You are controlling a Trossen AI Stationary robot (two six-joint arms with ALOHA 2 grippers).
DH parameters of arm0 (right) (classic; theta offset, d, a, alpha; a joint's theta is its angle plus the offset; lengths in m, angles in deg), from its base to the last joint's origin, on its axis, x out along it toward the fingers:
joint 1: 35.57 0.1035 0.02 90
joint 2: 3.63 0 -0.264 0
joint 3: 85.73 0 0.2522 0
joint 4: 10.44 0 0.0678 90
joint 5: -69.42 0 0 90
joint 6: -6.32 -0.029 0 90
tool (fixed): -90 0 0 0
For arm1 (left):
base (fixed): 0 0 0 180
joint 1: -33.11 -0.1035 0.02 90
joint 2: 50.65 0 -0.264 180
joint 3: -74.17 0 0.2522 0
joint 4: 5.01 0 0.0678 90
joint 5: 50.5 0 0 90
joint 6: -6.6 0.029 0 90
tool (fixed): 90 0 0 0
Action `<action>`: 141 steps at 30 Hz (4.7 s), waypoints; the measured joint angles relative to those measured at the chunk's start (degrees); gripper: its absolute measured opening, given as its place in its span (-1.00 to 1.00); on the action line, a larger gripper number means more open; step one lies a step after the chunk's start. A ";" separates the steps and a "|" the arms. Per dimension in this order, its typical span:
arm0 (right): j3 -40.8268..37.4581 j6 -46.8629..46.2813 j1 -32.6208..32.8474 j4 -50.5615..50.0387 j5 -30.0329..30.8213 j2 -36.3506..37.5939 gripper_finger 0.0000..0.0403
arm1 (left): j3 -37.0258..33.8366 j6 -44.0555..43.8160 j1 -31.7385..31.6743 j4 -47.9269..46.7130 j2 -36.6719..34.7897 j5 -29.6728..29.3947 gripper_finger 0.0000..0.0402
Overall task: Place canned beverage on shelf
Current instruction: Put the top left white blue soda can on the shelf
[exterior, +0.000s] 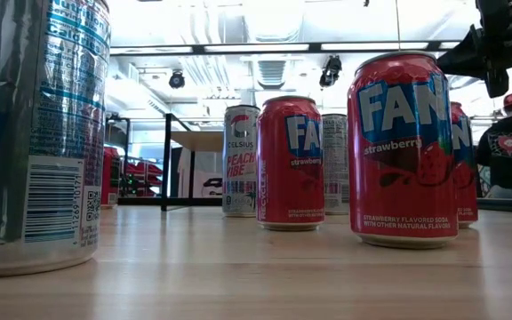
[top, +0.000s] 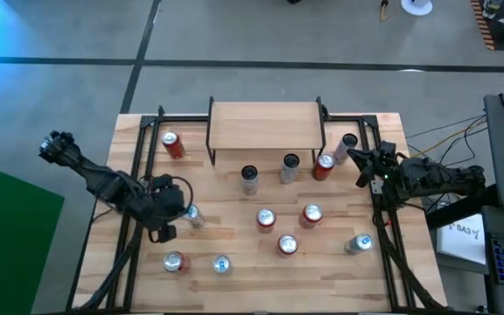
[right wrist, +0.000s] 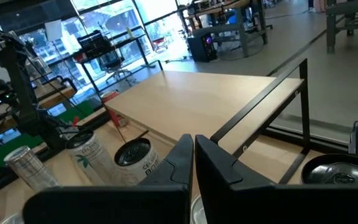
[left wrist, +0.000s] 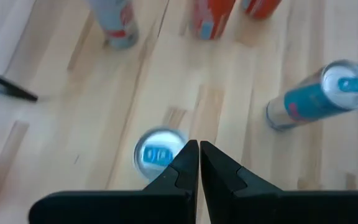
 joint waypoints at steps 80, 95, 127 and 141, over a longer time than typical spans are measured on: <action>0.04 10.65 0.00 20.26 -5.64 -9.68 -0.95 | -10.43 -16.20 3.39 -1.15 2.52 -15.40 0.67; 0.04 10.80 0.00 20.18 -5.65 -9.70 -0.95 | -10.38 -16.14 3.30 -0.45 2.16 -14.58 0.68; 0.04 10.65 0.00 20.04 -5.66 -9.73 -0.95 | -11.60 -10.36 3.28 6.42 2.26 -8.55 0.68; 0.04 10.65 0.00 20.04 -5.64 -9.73 -0.95 | -14.50 -10.62 3.28 9.09 2.48 -10.15 0.68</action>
